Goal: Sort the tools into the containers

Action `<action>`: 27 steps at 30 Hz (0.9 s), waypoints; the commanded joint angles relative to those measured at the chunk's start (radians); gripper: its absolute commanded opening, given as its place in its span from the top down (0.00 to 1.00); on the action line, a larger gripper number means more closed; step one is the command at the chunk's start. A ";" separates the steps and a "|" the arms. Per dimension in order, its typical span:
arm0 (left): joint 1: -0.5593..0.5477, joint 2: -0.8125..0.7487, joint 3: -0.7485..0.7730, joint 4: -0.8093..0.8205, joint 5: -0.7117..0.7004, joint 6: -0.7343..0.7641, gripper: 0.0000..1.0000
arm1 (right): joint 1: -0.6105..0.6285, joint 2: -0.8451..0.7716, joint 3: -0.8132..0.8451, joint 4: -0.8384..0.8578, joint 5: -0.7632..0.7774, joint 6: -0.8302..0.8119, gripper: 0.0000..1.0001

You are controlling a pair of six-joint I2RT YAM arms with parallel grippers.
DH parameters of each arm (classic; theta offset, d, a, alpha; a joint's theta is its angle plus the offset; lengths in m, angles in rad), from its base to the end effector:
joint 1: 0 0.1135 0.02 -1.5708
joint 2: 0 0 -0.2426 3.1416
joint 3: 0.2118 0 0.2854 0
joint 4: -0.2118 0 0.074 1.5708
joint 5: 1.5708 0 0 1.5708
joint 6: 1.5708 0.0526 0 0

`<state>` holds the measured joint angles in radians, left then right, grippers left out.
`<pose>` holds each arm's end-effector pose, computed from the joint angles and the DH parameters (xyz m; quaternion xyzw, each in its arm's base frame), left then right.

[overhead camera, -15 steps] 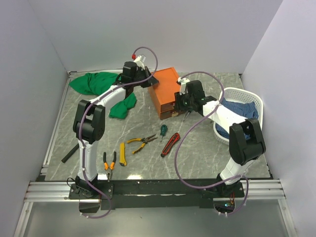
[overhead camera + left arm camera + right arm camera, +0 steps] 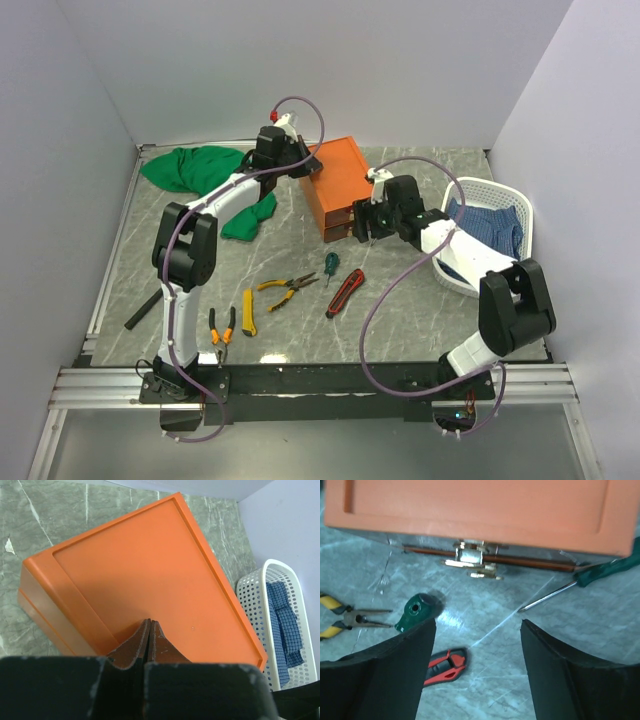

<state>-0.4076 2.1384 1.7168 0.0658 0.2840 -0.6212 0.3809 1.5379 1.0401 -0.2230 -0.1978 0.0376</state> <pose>0.4957 -0.2301 0.2153 -0.0063 0.8168 -0.3792 0.4348 0.3491 0.1509 0.1926 -0.1950 0.8863 0.1732 0.3827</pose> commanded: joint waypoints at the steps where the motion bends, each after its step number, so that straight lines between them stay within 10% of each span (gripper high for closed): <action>1: -0.007 0.023 -0.011 -0.061 -0.052 0.028 0.99 | 0.032 -0.050 0.001 0.091 0.104 0.038 0.19; 15: -0.014 0.029 -0.014 -0.058 -0.066 0.009 0.99 | 0.067 0.111 0.146 0.093 0.222 0.071 0.28; 27: -0.016 0.043 -0.008 -0.050 -0.071 -0.003 0.99 | 0.065 0.056 0.094 0.053 0.201 0.077 0.62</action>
<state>-0.4187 2.1387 1.7168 0.0708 0.2478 -0.6331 0.4511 1.6615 1.1591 -0.1635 -0.0174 0.1108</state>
